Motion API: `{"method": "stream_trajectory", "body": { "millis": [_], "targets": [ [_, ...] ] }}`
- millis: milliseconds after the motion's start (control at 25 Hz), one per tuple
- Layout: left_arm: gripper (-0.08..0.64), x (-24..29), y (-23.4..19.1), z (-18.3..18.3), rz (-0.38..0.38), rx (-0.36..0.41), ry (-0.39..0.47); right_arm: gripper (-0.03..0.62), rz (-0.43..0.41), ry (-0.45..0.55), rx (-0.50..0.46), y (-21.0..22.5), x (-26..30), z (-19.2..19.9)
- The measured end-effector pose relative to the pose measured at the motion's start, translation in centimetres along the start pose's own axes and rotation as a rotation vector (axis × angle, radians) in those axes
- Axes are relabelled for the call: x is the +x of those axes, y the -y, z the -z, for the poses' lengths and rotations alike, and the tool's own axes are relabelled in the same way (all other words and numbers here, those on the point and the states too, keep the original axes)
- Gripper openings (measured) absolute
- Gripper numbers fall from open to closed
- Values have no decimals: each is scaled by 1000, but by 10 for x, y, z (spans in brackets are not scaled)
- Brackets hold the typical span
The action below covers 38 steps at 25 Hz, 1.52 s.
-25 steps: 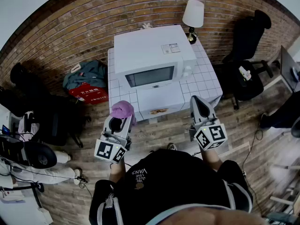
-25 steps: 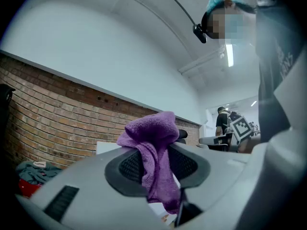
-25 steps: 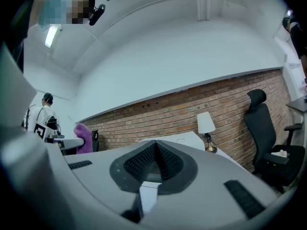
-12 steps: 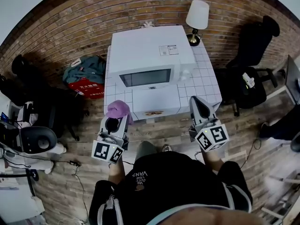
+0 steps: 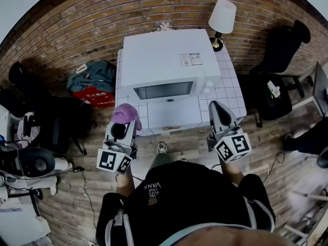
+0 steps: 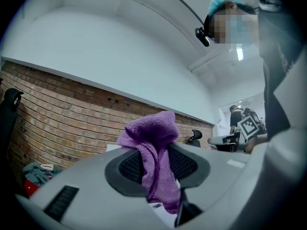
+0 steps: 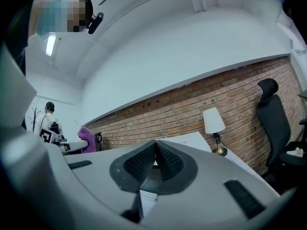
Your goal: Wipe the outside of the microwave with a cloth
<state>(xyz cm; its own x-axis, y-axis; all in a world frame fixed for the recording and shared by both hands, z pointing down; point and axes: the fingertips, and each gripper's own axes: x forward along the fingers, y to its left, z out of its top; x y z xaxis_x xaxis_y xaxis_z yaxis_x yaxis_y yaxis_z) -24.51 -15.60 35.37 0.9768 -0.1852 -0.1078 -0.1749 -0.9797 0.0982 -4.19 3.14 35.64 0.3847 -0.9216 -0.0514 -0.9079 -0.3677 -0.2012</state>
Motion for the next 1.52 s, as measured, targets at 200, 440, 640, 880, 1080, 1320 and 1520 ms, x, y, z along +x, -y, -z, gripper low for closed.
{"method": "stream_trajectory", "body": {
  "millis": [200, 440, 640, 880, 1080, 1320, 1520],
  "targets": [
    [133, 27, -40, -10, 50, 4, 7, -3, 62, 31, -3, -1, 36, -11],
    [133, 55, -87, -16, 109, 11, 4, -3, 142, 55, -12, -4, 68, -17],
    [133, 72, -122, -11, 139, 53, -33, -3, 192, 60, -19, -1, 83, -17],
    [132, 103, -154, -10, 122, 137, -64, -3, 205, 57, -22, 13, 101, -18],
    [132, 139, -172, -4, 116, 268, -125, -3, 171, 41, -26, 28, 118, -20],
    [133, 195, -200, 3, 109, 494, -282, -3, 130, 31, -30, 50, 134, -28],
    [132, 239, -228, 20, 96, 611, -424, -3, 119, 23, -19, 73, 140, -32]
  ]
}}
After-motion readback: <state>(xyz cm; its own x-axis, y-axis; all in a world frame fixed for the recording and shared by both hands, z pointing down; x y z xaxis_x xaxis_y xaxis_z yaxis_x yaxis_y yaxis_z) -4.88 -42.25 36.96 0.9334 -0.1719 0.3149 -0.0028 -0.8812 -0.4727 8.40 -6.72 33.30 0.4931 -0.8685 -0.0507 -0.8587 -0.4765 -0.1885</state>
